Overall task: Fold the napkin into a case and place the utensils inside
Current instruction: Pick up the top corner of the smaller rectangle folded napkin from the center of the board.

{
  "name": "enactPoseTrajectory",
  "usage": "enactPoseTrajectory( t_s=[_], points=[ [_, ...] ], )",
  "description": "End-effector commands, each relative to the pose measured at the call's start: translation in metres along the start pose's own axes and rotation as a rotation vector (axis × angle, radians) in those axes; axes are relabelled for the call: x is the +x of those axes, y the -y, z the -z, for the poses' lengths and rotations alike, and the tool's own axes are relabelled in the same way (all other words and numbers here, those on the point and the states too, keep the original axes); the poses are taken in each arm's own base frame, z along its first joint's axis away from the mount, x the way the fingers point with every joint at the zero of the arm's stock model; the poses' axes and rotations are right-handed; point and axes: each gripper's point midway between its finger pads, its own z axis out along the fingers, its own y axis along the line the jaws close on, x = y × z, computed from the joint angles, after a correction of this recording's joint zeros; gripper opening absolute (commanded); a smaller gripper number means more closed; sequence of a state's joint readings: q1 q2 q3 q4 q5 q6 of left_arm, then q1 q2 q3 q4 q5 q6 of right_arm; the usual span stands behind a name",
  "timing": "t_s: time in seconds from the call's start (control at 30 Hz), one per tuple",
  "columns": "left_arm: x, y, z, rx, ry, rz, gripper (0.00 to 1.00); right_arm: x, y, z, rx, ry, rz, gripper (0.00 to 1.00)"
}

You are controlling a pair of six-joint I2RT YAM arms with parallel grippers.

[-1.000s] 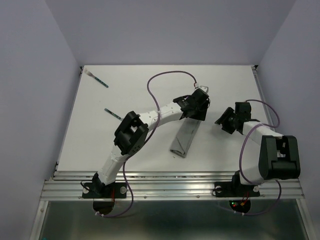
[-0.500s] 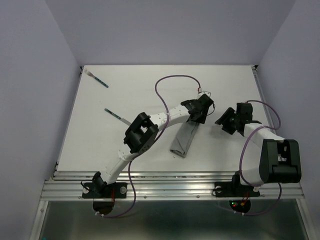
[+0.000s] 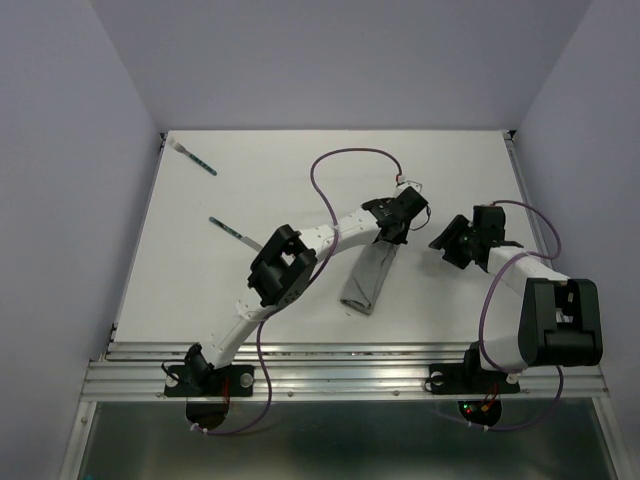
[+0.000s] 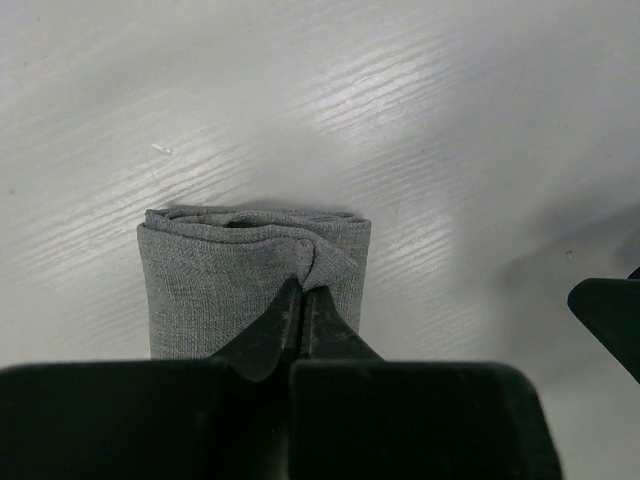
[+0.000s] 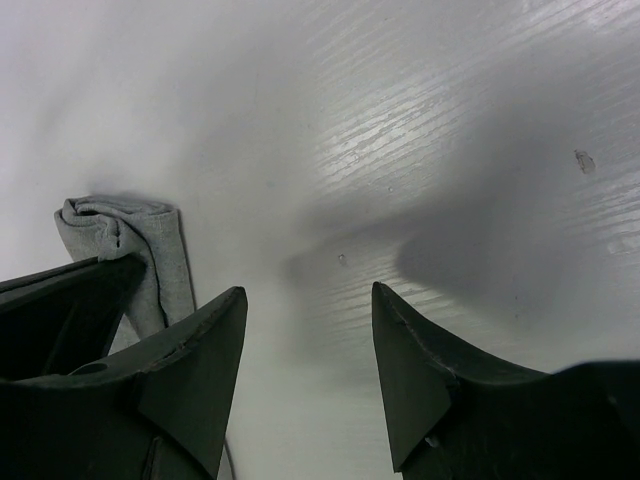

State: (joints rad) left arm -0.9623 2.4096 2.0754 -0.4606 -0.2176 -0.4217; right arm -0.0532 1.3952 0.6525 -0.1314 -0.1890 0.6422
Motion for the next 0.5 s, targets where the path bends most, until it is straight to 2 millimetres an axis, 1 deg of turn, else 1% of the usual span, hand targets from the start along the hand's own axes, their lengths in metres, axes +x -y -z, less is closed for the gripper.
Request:
enactPoseTrajectory(
  t_s=[0.0, 0.1, 0.13, 0.17, 0.2, 0.23, 0.27, 0.33, 0.37, 0.4, 0.43, 0.47],
  points=[
    [-0.022, 0.006, 0.019, 0.021, 0.052, -0.007, 0.0, -0.002, -0.008, 0.004, -0.051, -0.004, 0.036, 0.58],
    [-0.025, 0.008, 0.025, 0.059, 0.056, -0.004, 0.0, -0.001, -0.018, 0.005, -0.102, -0.027, 0.075, 0.58],
    [-0.023, 0.004, 0.029, 0.07, 0.049, -0.002, 0.0, -0.002, -0.022, 0.006, -0.122, -0.025, 0.084, 0.59],
    [-0.026, 0.011, 0.031, 0.125, 0.061, 0.009, 0.0, -0.002, -0.026, 0.007, -0.145, -0.032, 0.101, 0.59],
    [-0.015, 0.006, 0.028, 0.135, 0.035, 0.012, 0.0, -0.002, -0.026, 0.007, -0.15, -0.033, 0.109, 0.59],
    [-0.027, 0.01, 0.039, 0.176, 0.072, 0.035, 0.0, -0.004, -0.028, 0.007, -0.155, -0.026, 0.117, 0.59],
    [-0.027, 0.01, 0.041, 0.208, 0.065, 0.049, 0.0, -0.004, -0.031, 0.007, -0.162, -0.029, 0.141, 0.59],
    [-0.027, 0.007, 0.046, 0.238, 0.073, 0.068, 0.0, -0.005, -0.038, 0.007, -0.164, -0.026, 0.175, 0.62],
    [-0.024, 0.01, 0.049, 0.284, 0.054, 0.084, 0.0, -0.005, -0.038, 0.005, -0.152, -0.023, 0.196, 0.63],
    [-0.024, 0.009, 0.051, 0.298, 0.052, 0.095, 0.0, -0.002, -0.045, 0.005, -0.154, -0.025, 0.227, 0.64],
    [-0.022, 0.009, 0.054, 0.318, 0.056, 0.105, 0.0, 0.0, -0.047, 0.004, -0.144, -0.026, 0.246, 0.66],
    [-0.02, 0.011, 0.057, 0.35, 0.046, 0.125, 0.0, -0.003, -0.051, 0.003, -0.13, -0.004, 0.273, 0.68]
  ],
)
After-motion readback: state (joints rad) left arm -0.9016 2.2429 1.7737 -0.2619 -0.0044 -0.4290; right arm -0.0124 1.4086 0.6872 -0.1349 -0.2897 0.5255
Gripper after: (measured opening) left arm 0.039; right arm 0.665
